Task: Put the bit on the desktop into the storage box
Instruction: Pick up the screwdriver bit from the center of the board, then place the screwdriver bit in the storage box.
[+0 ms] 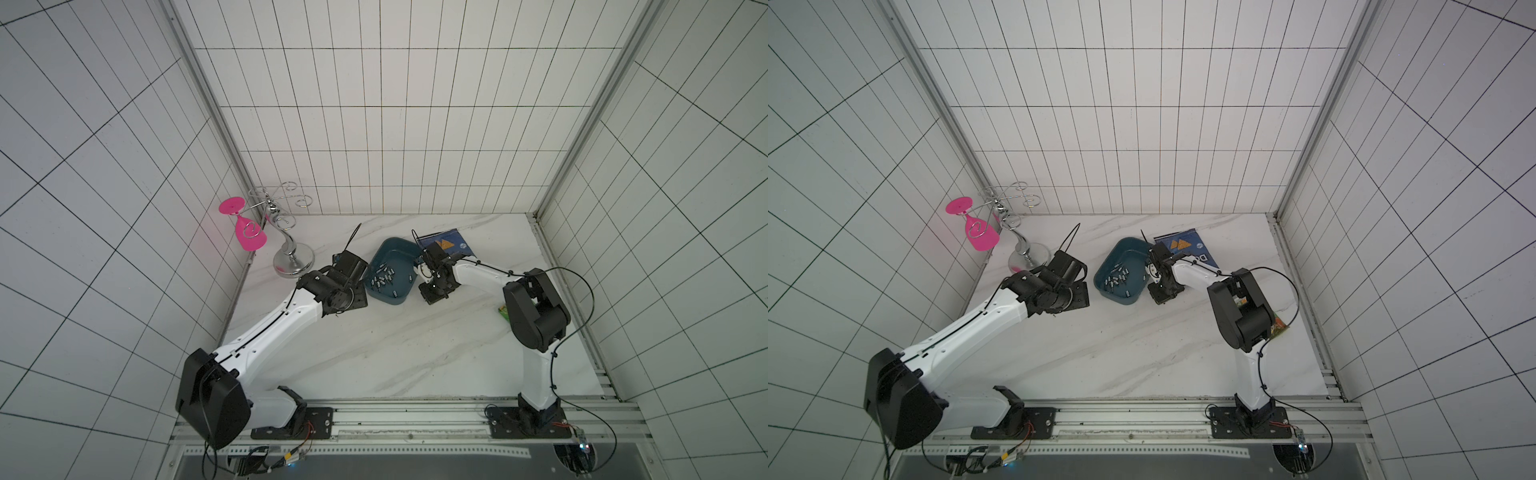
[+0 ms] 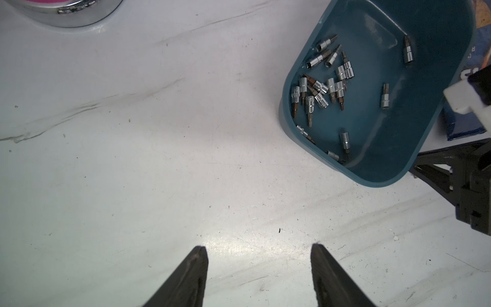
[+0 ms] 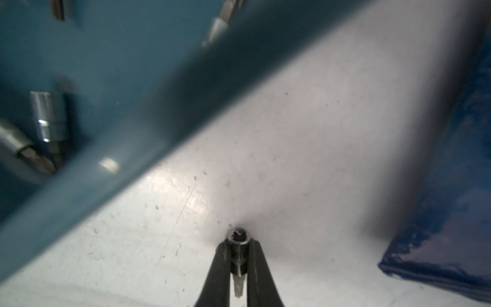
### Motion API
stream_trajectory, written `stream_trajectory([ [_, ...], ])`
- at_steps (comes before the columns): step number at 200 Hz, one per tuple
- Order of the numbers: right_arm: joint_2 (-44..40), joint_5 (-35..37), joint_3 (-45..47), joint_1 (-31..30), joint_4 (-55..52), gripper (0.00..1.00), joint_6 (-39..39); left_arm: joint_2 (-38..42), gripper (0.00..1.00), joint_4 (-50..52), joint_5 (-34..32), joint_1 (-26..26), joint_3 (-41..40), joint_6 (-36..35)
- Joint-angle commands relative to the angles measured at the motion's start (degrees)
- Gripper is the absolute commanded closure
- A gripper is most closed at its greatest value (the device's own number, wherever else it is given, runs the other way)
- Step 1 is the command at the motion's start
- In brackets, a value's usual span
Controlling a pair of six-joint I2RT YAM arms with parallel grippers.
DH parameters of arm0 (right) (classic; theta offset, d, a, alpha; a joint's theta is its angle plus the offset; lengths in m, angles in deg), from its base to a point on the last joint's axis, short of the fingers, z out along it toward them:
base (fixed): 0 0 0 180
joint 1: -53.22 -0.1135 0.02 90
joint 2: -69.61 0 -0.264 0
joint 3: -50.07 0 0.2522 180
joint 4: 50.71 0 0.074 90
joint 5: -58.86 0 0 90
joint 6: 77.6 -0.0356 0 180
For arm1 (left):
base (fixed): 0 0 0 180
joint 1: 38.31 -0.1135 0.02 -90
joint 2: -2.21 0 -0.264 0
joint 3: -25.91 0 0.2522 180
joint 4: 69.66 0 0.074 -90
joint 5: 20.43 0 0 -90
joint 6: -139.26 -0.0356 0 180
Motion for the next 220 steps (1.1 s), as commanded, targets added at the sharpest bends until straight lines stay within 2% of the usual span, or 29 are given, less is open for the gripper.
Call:
stream_trajectory([
  [1, -7.23, 2.72, 0.0, 1.15, -4.44, 1.0, -1.93, 0.35, 0.35, -0.25, -0.74, 0.31, -0.02, 0.04],
  [24, -12.23, 3.61, -2.12, 1.16, -4.92, 1.0, -1.64, 0.36, 0.35, -0.33, -0.73, 0.31, -0.36, 0.04],
  [47, -11.93, 1.9, -6.49, 0.99, -3.22, 1.0, 0.35, 0.36, 0.35, -0.44, -0.67, 0.27, -0.73, 0.29],
  [101, 4.77, 0.03, -26.19, -2.03, -3.85, 1.0, 4.79, 0.71, 0.35, -0.54, -0.22, 0.4, -0.8, 1.01],
  [141, 16.39, -0.41, -37.46, -3.09, -4.03, 1.0, 5.37, 0.66, 0.35, -0.54, 0.1, 0.53, -1.08, 1.03],
  [188, 24.07, 0.45, -42.97, -3.72, -4.87, 1.0, 6.05, 0.45, 0.35, -0.81, 0.36, 0.65, -1.26, 1.14],
  [220, 26.74, 2.06, -43.6, -3.94, -5.02, 1.0, 6.75, 0.53, 0.34, -1.1, 0.31, 0.66, -1.5, 1.18],
])
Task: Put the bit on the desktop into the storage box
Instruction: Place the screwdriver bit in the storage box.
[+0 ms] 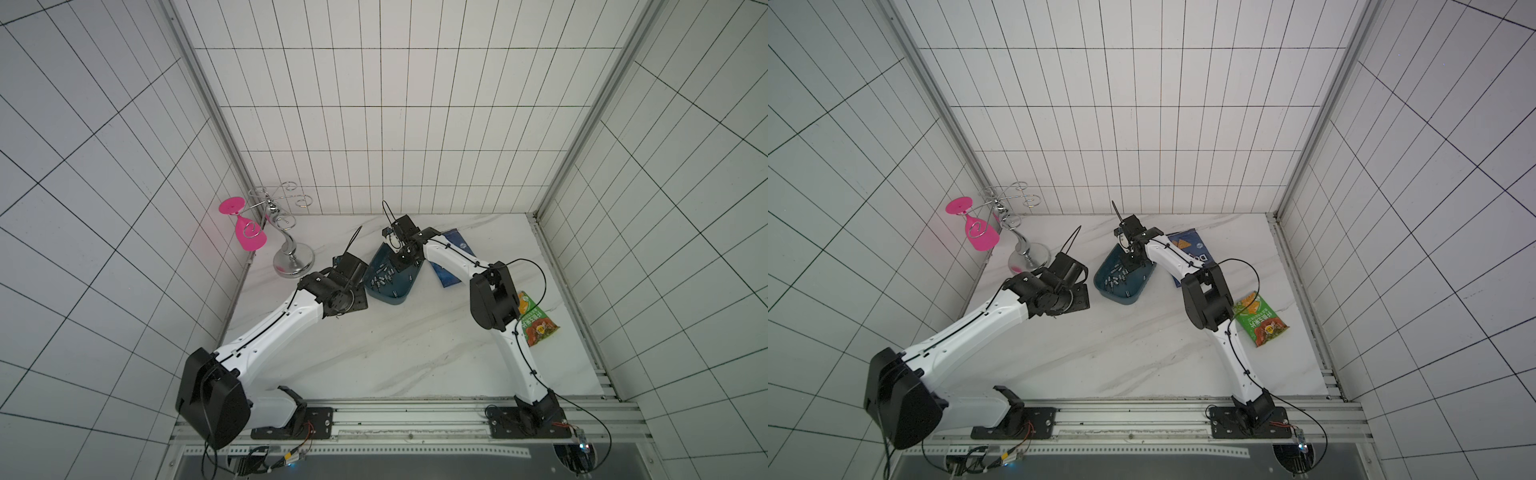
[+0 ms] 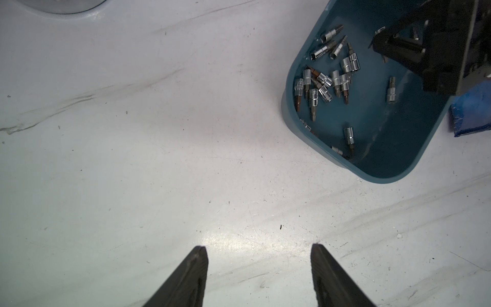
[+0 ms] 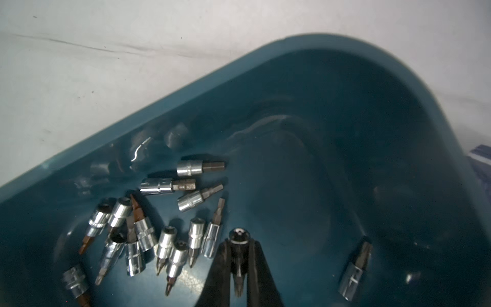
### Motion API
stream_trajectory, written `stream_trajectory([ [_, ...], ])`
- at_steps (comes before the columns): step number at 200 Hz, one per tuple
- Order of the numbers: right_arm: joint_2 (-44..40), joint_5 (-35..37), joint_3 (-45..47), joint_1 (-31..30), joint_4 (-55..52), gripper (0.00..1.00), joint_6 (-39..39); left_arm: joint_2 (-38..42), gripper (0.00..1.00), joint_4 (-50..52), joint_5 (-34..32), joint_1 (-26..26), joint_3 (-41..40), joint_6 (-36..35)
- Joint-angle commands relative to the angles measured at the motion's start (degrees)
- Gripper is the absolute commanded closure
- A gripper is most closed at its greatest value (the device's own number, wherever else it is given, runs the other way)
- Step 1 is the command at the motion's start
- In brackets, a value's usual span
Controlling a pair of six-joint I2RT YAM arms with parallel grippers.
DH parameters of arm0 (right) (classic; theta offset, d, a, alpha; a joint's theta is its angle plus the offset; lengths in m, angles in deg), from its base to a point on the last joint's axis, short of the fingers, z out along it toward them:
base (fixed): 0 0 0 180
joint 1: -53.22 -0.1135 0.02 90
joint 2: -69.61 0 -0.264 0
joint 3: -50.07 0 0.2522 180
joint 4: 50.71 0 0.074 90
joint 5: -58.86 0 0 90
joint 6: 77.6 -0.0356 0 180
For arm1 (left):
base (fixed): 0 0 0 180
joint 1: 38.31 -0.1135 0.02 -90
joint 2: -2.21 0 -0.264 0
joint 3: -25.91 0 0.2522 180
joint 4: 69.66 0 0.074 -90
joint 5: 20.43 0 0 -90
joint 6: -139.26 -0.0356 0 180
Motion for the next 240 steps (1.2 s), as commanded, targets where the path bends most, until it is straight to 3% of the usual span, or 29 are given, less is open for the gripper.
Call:
stream_trajectory([
  [1, 2.23, 1.52, -1.5, -0.42, -1.41, 1.0, 1.14, 0.51, 0.34, -1.04, 0.05, 0.29, -0.46, 0.31],
  [72, 3.52, 2.27, -1.45, -0.42, -1.42, 1.0, 1.33, 0.47, 0.34, -1.0, -0.3, 0.23, -0.43, 0.35],
  [100, 1.9, 1.75, -1.76, -0.38, -3.56, 0.65, 1.16, 0.62, 0.34, -0.82, -0.5, 0.28, -0.25, 0.23],
  [162, -9.14, 5.96, 0.27, -0.42, -4.27, 0.43, 0.18, 2.48, 0.31, 0.04, -2.57, 0.21, 0.03, -0.13],
  [201, -28.36, 13.97, 15.6, 1.33, -0.13, 0.22, -2.29, 2.09, 0.28, -2.33, -2.53, -2.6, -1.45, -1.85],
  [225, -40.96, 17.71, 27.07, 4.94, 0.61, 0.01, -5.02, 2.49, 0.24, -5.75, -3.1, -6.05, -3.46, -4.56],
  [234, -45.32, 18.47, 31.49, 7.07, 0.78, 0.01, -6.84, 3.02, 0.19, -7.84, -3.74, -7.45, -4.81, -5.76],
  [240, -47.96, 18.95, 34.42, 8.86, 0.74, 0.01, -8.09, 3.42, 0.05, -9.49, -4.19, -8.47, -5.75, -6.49],
])
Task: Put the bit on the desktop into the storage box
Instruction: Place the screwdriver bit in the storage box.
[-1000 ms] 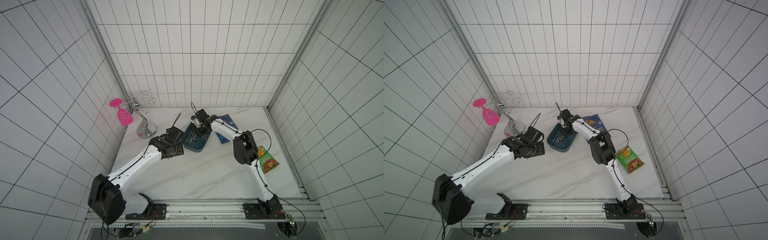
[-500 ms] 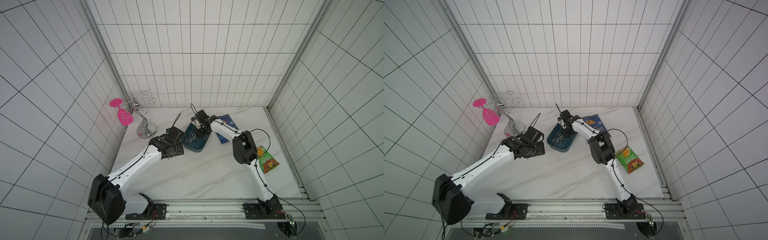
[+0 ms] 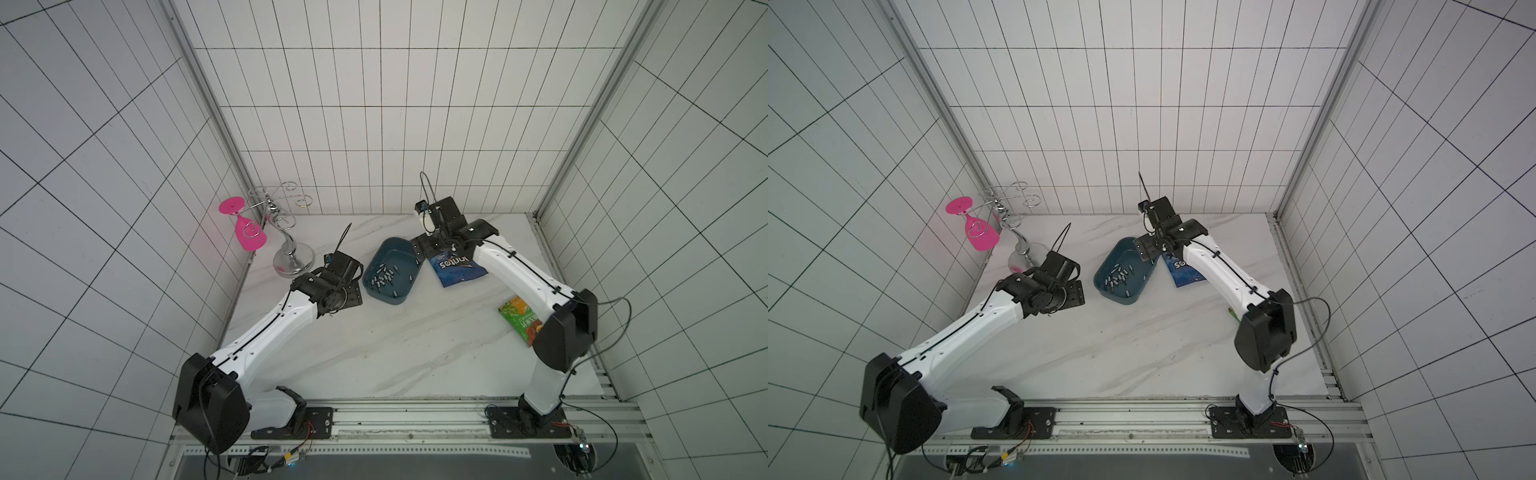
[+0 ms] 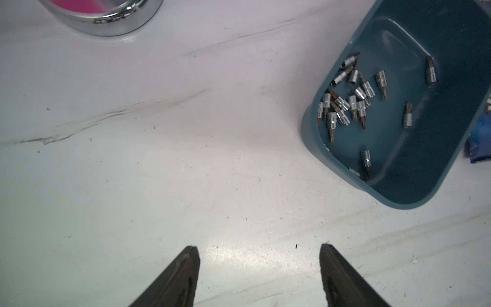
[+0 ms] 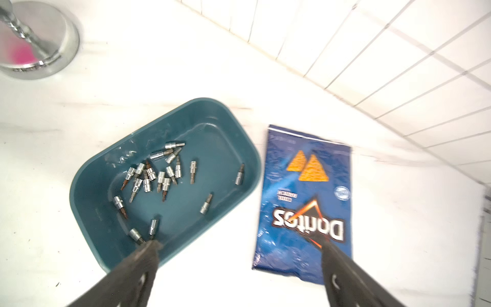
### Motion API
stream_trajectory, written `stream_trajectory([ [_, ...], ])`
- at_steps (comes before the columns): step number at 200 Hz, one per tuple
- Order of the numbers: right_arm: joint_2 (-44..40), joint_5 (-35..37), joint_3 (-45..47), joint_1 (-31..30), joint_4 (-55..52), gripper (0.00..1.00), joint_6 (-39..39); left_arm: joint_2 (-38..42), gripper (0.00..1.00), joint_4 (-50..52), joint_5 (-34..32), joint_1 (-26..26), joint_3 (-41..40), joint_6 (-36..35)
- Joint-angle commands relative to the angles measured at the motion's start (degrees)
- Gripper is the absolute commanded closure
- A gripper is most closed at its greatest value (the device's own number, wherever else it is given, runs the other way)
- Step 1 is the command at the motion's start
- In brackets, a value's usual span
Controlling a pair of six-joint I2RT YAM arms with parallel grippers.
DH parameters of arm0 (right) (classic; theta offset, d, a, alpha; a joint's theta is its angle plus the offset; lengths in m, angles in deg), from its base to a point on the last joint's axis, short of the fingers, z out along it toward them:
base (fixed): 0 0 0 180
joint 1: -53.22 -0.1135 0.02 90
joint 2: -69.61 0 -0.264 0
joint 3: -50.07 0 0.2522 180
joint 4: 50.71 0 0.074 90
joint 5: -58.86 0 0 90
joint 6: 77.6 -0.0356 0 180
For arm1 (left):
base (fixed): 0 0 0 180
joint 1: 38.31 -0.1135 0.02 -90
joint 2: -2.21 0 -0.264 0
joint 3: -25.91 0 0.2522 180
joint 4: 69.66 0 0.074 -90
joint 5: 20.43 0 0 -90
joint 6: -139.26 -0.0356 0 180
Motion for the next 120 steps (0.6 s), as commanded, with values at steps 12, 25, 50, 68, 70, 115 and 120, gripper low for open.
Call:
stream_trajectory([
  [12, -12.25, 6.93, 14.86, 9.0, -0.39, 0.01, -6.91, 2.25, 0.02, -9.25, -3.11, -5.4, -4.74, -4.98],
  [25, -16.85, 9.38, 21.38, 11.99, 1.2, 0.01, -7.56, 2.33, 0.02, -12.16, -3.7, -8.35, -6.0, -6.46],
  [50, -23.56, 16.18, 33.7, 16.0, 7.99, 0.01, -7.98, 1.8, 0.02, -18.39, -5.88, -14.1, -8.09, -9.0],
  [68, -27.56, 18.73, 43.05, 19.78, 17.17, 0.01, -7.98, 2.03, 0.02, -28.02, -8.45, -16.88, -12.28, -11.47],
  [70, -27.97, 18.83, 43.9, 20.22, 18.1, 0.01, -8.1, 2.09, 0.02, -28.58, -8.59, -17.28, -12.8, -11.79],
  [115, -32.38, 21.68, 58.49, 26.22, 41.53, 0.01, -9.8, 4.5, 0.02, -55.73, -13.87, -18.92, -23.69, -23.61],
  [120, -32.47, 21.65, 60.23, 26.23, 44.76, 0.01, -9.53, 4.89, 0.02, -60.21, -14.24, -18.74, -25.63, -25.39],
])
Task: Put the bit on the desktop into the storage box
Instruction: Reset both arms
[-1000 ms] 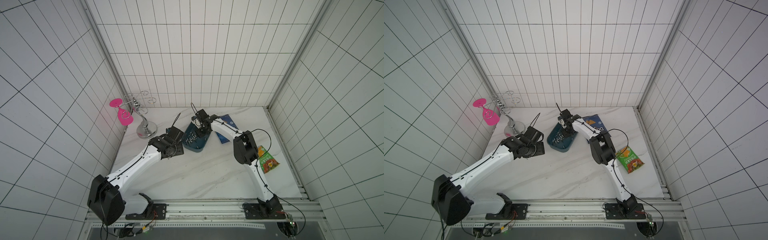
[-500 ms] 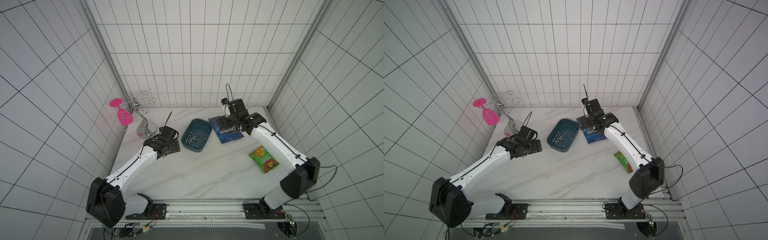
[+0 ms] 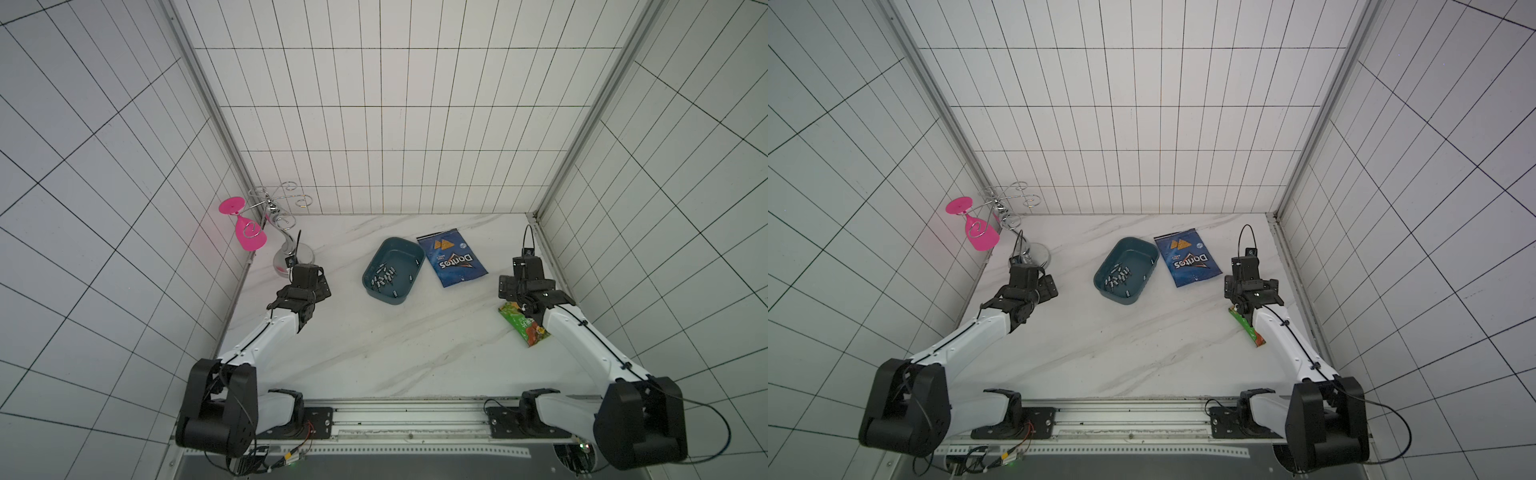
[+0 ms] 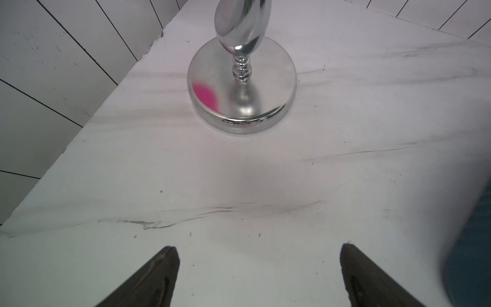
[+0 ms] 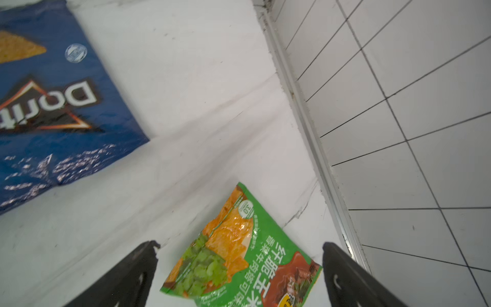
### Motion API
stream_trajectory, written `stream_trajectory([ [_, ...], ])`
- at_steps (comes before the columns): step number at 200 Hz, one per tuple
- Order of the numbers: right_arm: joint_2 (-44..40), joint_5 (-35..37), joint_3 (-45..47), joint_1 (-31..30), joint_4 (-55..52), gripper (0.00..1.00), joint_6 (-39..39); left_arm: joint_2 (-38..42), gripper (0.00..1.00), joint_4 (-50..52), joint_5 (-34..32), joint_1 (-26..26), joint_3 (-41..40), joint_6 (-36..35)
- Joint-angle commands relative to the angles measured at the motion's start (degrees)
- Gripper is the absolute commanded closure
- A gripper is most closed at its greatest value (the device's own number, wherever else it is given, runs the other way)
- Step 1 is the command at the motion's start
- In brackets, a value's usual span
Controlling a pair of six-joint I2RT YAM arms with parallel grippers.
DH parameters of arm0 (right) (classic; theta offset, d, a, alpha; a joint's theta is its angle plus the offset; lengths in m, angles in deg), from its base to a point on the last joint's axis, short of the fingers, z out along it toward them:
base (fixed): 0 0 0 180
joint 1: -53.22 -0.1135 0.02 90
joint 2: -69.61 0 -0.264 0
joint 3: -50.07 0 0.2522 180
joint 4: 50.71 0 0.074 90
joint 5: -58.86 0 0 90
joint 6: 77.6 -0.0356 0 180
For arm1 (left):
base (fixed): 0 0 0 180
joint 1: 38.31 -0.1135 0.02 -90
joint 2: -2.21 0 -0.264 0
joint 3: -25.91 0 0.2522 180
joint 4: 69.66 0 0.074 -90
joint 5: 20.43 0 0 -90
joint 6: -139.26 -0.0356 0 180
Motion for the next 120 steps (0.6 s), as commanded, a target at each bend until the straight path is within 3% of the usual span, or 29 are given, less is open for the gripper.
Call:
stream_trajectory([
  [1, -1.89, 3.35, 6.28, 0.85, 20.43, 0.01, -0.69, 2.98, 0.02, -22.34, -4.54, 0.08, -3.72, -10.14],
  [26, 0.58, 2.7, 10.96, 0.94, 30.07, 0.01, -0.66, 0.21, 0.02, -51.04, -5.92, 0.11, -16.99, -19.13],
  [48, 4.61, 1.35, 15.36, 1.0, 42.23, 0.01, 2.08, -4.31, 0.02, -60.21, -8.43, 0.35, -19.64, -20.5],
  [65, 9.87, 0.33, 14.63, 1.2, 46.2, 0.01, 6.43, -8.7, 0.02, -61.71, -4.34, -1.6, -17.82, -17.99],
  [89, 17.91, 5.47, 15.0, 1.8, 56.42, 0.01, 8.35, -22.15, 0.03, -79.69, -3.76, -2.16, -18.28, -20.23],
  [97, 18.96, 2.93, 16.53, 1.95, 60.26, 0.01, 9.33, -21.13, 0.03, -76.55, -3.75, -2.11, -17.95, -19.45],
  [111, 18.8, 3.26, 17.92, 1.84, 62.53, 0.0, 9.37, -16.31, 0.02, -61.39, -1.72, -3.34, -14.41, -16.61],
  [120, 17.59, 2.78, 19.92, 2.14, 64.37, 0.01, 8.35, -17.49, 0.02, -62.06, -0.16, -4.61, -13.61, -15.96],
])
